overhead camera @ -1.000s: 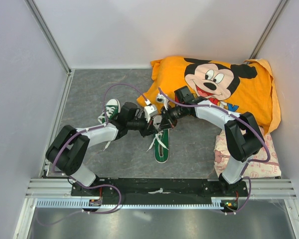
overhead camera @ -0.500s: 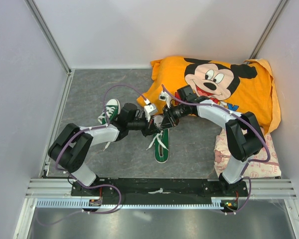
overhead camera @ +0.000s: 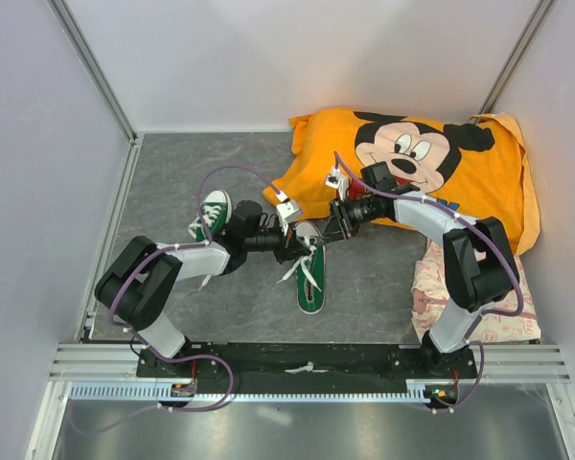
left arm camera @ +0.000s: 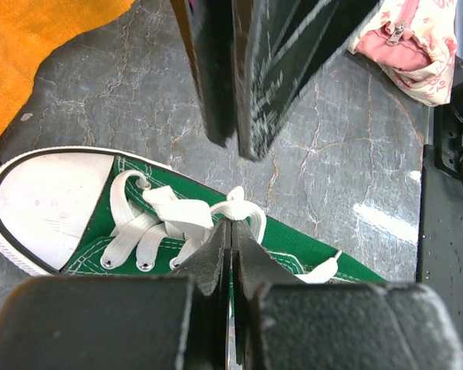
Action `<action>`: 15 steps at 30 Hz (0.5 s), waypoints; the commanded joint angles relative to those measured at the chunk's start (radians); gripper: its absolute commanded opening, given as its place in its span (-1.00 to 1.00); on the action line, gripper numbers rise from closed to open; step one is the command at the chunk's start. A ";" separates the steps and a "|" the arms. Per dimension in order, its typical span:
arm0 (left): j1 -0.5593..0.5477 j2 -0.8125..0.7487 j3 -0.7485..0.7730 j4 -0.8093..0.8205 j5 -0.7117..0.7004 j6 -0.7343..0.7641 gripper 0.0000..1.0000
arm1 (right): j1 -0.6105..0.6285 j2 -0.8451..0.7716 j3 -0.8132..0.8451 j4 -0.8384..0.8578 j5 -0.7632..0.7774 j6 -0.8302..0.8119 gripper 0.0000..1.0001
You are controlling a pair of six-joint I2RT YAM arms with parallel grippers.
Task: Tie the shoes
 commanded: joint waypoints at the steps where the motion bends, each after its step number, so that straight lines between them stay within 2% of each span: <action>1: -0.007 0.008 -0.006 0.055 0.032 -0.015 -0.97 | 0.008 -0.014 -0.014 0.011 -0.034 0.002 -0.38; 15: -0.007 0.002 -0.011 0.053 0.042 -0.009 -0.97 | 0.040 0.015 -0.001 0.012 -0.040 -0.060 -0.31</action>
